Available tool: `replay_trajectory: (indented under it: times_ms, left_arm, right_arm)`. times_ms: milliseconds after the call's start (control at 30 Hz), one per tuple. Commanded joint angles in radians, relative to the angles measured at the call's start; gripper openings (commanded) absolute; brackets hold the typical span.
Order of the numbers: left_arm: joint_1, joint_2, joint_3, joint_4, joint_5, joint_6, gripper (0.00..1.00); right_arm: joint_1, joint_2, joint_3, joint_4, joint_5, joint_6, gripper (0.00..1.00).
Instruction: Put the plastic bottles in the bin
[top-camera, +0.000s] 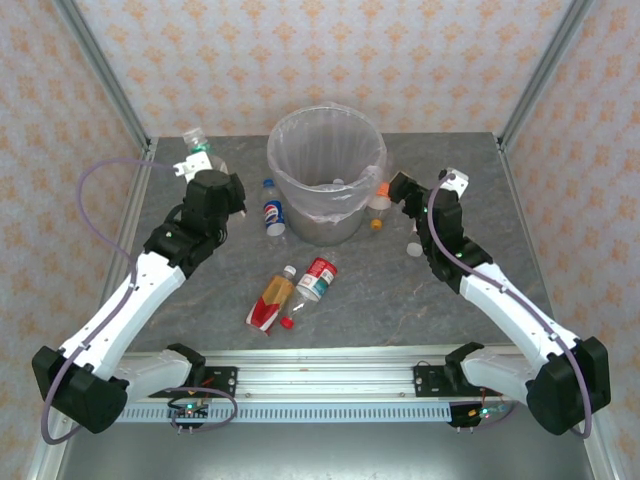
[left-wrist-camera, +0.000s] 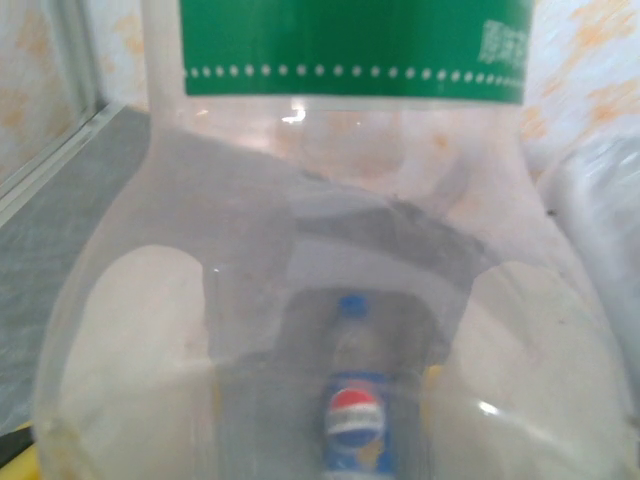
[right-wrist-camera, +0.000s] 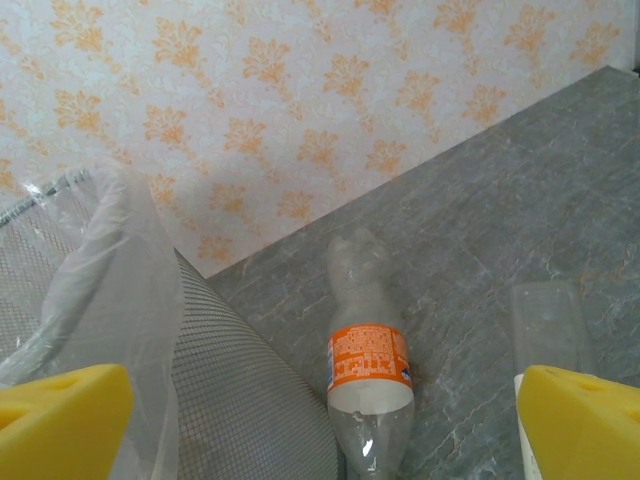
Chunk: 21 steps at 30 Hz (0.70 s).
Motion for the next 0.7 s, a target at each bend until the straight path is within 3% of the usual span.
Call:
replay_trajectory:
  times_ms: [0, 233, 433, 667]
  left_arm:
    - [0.002, 0.006, 0.074, 0.112, 0.067, 0.037, 0.34]
    - [-0.043, 0.07, 0.168, 0.218, 0.127, 0.074, 0.33]
    - [-0.067, 0.234, 0.375, 0.183, 0.296, 0.105, 0.34]
    - [-0.07, 0.408, 0.551, 0.132, 0.365, 0.106, 0.34]
  right_arm:
    - [-0.007, -0.034, -0.019, 0.012, 0.009, 0.033, 0.99]
    - [-0.015, -0.068, -0.034, 0.009, 0.003, 0.068, 0.99]
    - [-0.018, -0.079, -0.02, -0.03, -0.007, 0.057, 0.99]
    - [-0.016, -0.117, -0.019, -0.058, 0.016, 0.024, 0.99]
